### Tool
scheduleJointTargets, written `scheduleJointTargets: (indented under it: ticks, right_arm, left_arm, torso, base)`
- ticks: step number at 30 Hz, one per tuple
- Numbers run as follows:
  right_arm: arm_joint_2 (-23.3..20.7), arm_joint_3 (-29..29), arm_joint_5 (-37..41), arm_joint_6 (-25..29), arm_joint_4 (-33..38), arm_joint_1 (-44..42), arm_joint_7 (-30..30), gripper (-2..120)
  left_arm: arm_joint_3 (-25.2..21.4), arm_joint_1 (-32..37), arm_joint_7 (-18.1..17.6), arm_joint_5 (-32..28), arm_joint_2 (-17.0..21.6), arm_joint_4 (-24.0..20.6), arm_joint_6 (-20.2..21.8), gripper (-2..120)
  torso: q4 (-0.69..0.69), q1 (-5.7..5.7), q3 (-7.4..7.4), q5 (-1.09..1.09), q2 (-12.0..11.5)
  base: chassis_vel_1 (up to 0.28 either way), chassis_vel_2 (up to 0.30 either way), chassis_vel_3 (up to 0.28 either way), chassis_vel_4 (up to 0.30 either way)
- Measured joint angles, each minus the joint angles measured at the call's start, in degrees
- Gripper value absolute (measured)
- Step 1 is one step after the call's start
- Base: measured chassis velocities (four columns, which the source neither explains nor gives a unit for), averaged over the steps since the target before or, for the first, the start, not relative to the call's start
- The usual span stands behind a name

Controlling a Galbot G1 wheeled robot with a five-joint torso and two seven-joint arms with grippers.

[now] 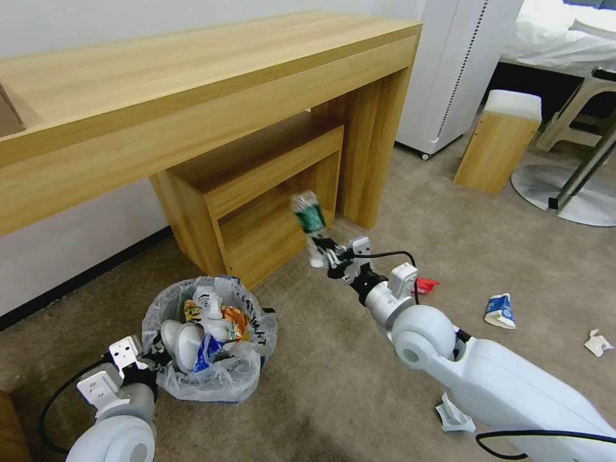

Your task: Pick up the trash bin and place the garbage on the floor into it.

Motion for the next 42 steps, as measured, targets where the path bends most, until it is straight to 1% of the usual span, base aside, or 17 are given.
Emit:
scheduleJointTargets:
  ticks: [3, 4, 6, 7, 9, 10, 11, 13, 14, 17, 18, 21, 26, 29, 33, 37, 42]
  right_arm:
    - [-0.90, -4.32, 1.27, 0.67, 5.87, 3.07, -1.64, 7]
    - [-0.90, -4.32, 1.27, 0.67, 5.87, 3.07, -1.64, 7]
    - [-0.66, -12.23, 2.63, -0.03, 7.63, 7.61, -1.93, 7]
    - [-0.66, -12.23, 2.63, -0.03, 7.63, 7.61, -1.93, 7]
    - [0.76, -20.19, 4.18, -1.71, 7.02, 12.49, 0.30, 7]
    - [1.33, -22.56, 4.93, -2.24, 6.58, 14.38, 1.05, 7]
    - [1.33, -22.56, 4.93, -2.24, 6.58, 14.38, 1.05, 7]
    - [3.69, -29.15, 7.02, -4.07, 4.57, 20.27, 3.69, 7]
    - [3.69, -29.15, 7.02, -4.07, 4.57, 20.27, 3.69, 7]
    - [6.46, -33.78, 9.35, -6.11, 1.98, 24.23, 7.05, 7]
    - [6.46, -33.78, 9.35, -6.11, 1.98, 24.23, 7.05, 7]
    - [9.59, -35.87, 12.84, -9.32, -0.12, 25.83, 11.44, 7]
    - [12.69, -38.44, 13.67, -10.12, -3.07, 26.78, 13.03, 7]
    - [16.25, -40.27, 13.86, -10.53, -5.89, 27.01, 13.84, 7]
    - [19.14, -41.67, 13.89, -10.64, -7.85, 27.11, 14.25, 7]
    - [21.43, -42.64, 14.97, -11.59, -9.00, 27.28, 15.74, 7]
    - [22.54, -43.24, 16.73, -13.97, -9.28, 27.25, 18.59, 7]
  left_arm:
    - [0.22, 0.02, -0.02, 0.23, -0.33, -0.50, 0.17, 1]
    - [0.22, 0.02, -0.02, 0.23, -0.33, -0.50, 0.17, 1]
    - [0.27, 0.25, -0.04, 0.32, -0.59, -1.29, 0.43, 1]
    - [0.27, 0.25, -0.04, 0.32, -0.59, -1.29, 0.43, 1]
    - [0.34, 0.64, -0.07, 0.64, -0.97, -1.92, 0.51, 1]
    - [0.40, 0.73, -0.06, 0.75, -1.12, -2.09, 0.51, 1]
    - [0.40, 0.73, -0.06, 0.75, -1.12, -2.09, 0.51, 1]
    - [0.42, 0.94, -0.03, 0.98, -1.54, -2.53, 0.53, 1]
    - [0.42, 0.94, -0.03, 0.98, -1.54, -2.53, 0.53, 1]
    - [0.37, 1.19, 0.05, 1.35, -1.91, -2.71, 0.54, 1]
    - [0.37, 1.19, 0.05, 1.35, -1.91, -2.71, 0.54, 1]
    - [0.30, 1.38, 0.20, 1.53, -2.14, -2.80, 0.43, 1]
    - [-0.07, 1.43, 0.25, 1.51, -2.08, -3.08, 0.31, 1]
    - [-0.13, 1.58, 0.29, 1.41, -2.08, -3.37, 0.28, 1]
    - [-0.20, 1.64, 0.32, 1.34, -2.02, -3.42, 0.15, 1]
    - [-0.26, 1.49, 0.30, 1.21, -1.90, -3.41, 0.12, 1]
    - [-0.07, 1.20, 0.34, 1.18, -1.86, -3.16, -0.04, 1]
  torso:
    - [0.01, 0.00, 0.00, -0.01, 0.00]
    - [0.01, 0.00, 0.00, -0.01, 0.00]
    - [0.01, 0.00, 0.00, -0.01, 0.00]
    - [0.01, 0.00, 0.00, -0.01, 0.00]
    - [0.00, 0.00, 0.00, -0.01, 0.00]
    - [0.00, 0.00, 0.00, -0.01, 0.00]
    - [0.00, 0.00, 0.00, -0.01, 0.00]
    - [0.01, 0.00, 0.00, -0.01, 0.00]
    - [0.01, 0.00, 0.00, -0.01, 0.00]
    - [0.01, 0.00, 0.00, -0.02, 0.00]
    - [0.01, 0.00, 0.00, -0.02, 0.00]
    - [0.00, 0.00, 0.00, -0.02, 0.00]
    - [0.00, 0.00, 0.00, -0.02, 0.00]
    - [0.00, 0.00, 0.00, -0.02, 0.00]
    - [0.01, 0.00, 0.00, -0.02, 0.00]
    - [0.01, 0.01, 0.00, -0.02, 0.00]
    - [0.01, 0.01, 0.00, -0.02, 0.00]
  base:
    - [0.000, 0.000, 0.000, 0.000]
    - [0.000, 0.000, 0.000, 0.000]
    - [0.000, 0.000, 0.000, 0.000]
    - [0.000, 0.000, 0.000, 0.000]
    - [0.000, 0.000, 0.000, 0.000]
    - [0.000, 0.000, 0.000, 0.000]
    - [0.000, 0.000, 0.000, 0.000]
    - [0.000, 0.000, 0.000, 0.000]
    - [0.000, 0.000, 0.000, 0.000]
    - [0.000, 0.000, 0.000, 0.000]
    - [0.000, 0.000, 0.000, 0.000]
    - [0.000, 0.000, 0.000, 0.000]
    - [0.000, 0.000, 0.000, 0.000]
    - [0.000, 0.000, 0.000, 0.000]
    - [0.000, 0.000, 0.000, 0.000]
    - [0.000, 0.000, 0.000, 0.000]
    - [0.000, 0.000, 0.000, 0.000]
